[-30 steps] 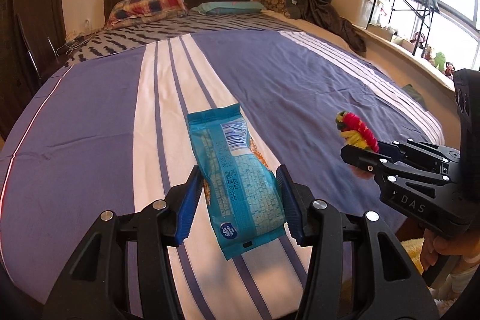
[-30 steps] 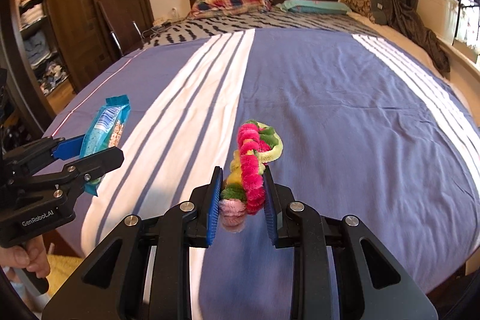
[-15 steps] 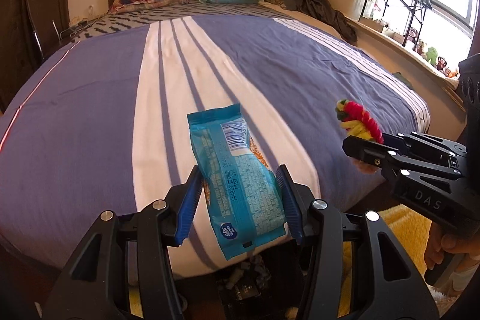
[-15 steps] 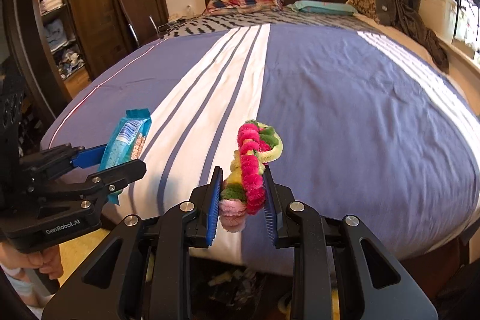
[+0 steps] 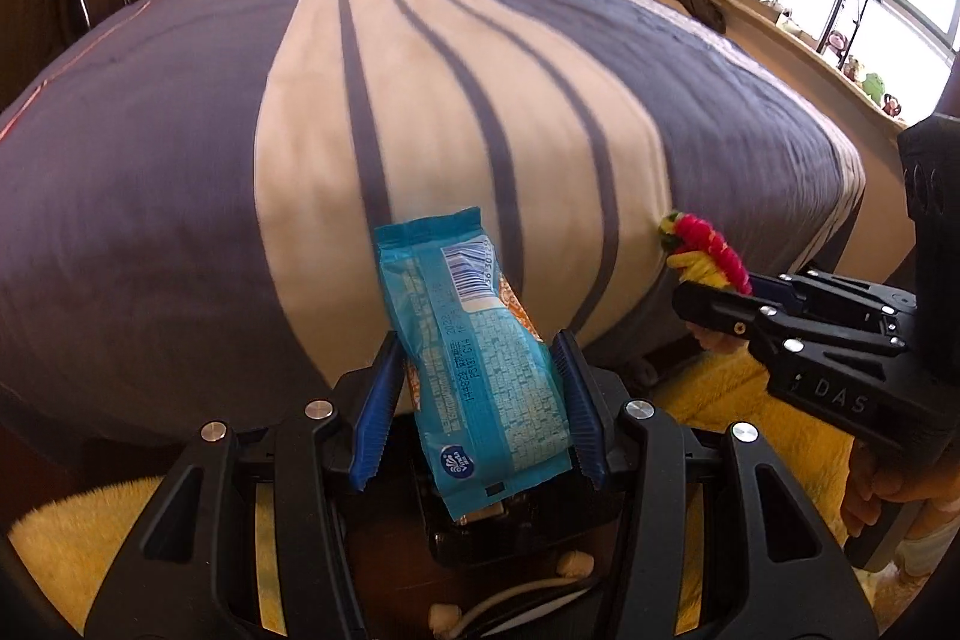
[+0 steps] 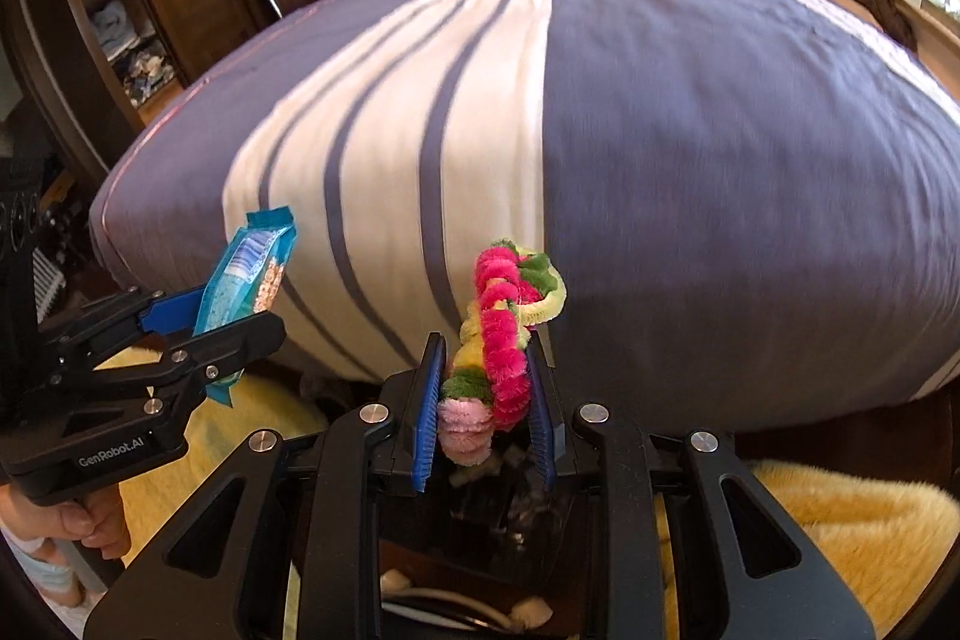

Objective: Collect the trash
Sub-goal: 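Lower both tools into the black bin and open both to drop the items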

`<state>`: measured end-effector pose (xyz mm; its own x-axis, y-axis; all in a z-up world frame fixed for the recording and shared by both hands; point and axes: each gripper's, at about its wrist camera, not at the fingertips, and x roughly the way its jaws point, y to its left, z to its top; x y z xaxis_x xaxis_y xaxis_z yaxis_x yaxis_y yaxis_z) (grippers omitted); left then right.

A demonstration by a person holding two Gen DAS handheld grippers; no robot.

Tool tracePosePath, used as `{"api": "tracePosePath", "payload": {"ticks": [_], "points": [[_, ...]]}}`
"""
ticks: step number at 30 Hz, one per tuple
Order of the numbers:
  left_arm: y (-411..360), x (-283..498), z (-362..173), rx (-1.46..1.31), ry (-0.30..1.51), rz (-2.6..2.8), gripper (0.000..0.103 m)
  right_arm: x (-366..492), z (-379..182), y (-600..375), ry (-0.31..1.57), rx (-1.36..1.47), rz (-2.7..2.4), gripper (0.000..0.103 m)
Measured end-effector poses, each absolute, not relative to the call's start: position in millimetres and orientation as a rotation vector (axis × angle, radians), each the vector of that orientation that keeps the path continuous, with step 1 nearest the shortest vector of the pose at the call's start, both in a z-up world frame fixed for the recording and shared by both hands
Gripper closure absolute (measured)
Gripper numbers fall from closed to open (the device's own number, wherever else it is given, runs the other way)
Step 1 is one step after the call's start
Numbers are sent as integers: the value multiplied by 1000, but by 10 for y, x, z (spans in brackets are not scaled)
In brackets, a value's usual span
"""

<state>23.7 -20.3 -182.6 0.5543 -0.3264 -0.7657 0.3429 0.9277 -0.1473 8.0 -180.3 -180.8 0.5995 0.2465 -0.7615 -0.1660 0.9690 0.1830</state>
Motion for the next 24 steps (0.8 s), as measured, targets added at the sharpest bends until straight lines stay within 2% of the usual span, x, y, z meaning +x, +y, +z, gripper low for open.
{"api": "tracePosePath", "payload": {"ticks": [24], "points": [[-270,246,-3040,4,1201,-428,55,55,-2762,-1820,1138,116,194,76]]}}
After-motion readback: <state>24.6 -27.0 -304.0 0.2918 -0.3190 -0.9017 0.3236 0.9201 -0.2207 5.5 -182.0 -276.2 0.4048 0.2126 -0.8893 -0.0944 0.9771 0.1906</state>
